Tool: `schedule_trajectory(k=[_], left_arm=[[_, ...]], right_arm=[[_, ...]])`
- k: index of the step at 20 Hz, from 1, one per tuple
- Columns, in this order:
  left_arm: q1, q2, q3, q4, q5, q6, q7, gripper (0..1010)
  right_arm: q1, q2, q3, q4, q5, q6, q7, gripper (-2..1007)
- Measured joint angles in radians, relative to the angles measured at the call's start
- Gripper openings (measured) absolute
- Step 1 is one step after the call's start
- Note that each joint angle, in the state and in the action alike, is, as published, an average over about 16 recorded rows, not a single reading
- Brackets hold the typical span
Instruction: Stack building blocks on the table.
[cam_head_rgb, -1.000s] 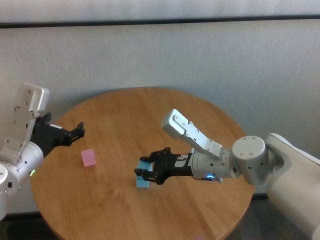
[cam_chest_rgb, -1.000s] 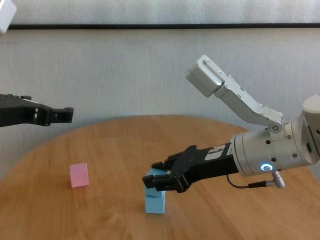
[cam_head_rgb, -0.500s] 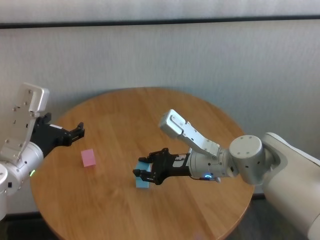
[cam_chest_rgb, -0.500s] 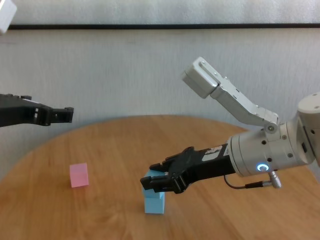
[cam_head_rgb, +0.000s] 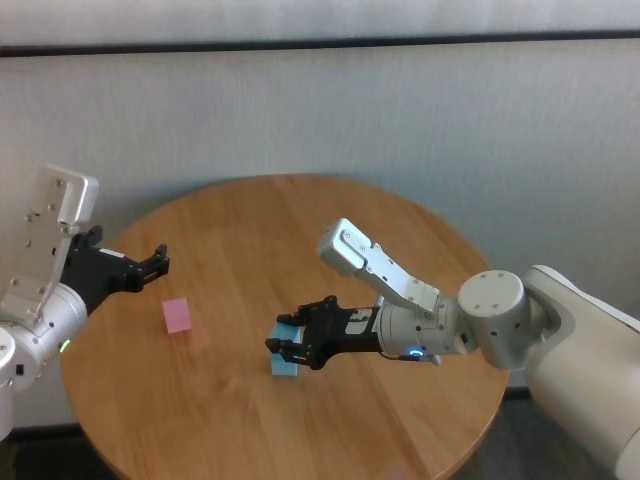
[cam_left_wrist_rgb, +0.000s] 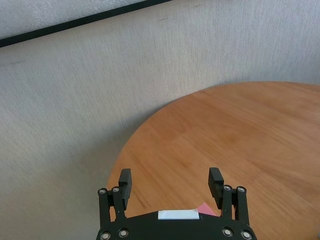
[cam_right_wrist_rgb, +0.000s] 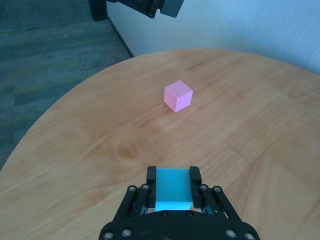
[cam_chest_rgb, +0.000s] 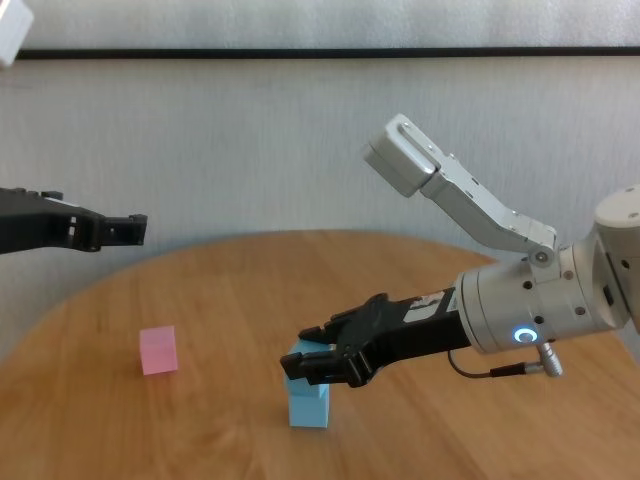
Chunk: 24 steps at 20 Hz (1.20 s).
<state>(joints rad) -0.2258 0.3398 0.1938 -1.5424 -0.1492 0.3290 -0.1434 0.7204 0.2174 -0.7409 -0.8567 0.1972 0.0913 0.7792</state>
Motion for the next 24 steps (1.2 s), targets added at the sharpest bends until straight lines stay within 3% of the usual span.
schedule_trajectory(k=[7,13,20,24], left_arm=[[0.000,0.000,0.000,0.000,0.000,0.000,0.000,1003],[0.000,0.000,0.000,0.000,0.000,0.000,0.000,1003],[0.000,0.000,0.000,0.000,0.000,0.000,0.000,1003],[0.000,0.000,0.000,0.000,0.000,0.000,0.000,1003]], right_arm=[[-0.001,0.001,0.000,-0.002,-0.001,0.001,-0.001,504],[-0.006,0.006,0.005,-0.015,0.003,0.001,-0.006,695],[-0.035,0.028,0.029,-0.075,0.023,-0.007,-0.028,902],[-0.065,0.049,0.055,-0.125,0.035,-0.026,-0.073,969]])
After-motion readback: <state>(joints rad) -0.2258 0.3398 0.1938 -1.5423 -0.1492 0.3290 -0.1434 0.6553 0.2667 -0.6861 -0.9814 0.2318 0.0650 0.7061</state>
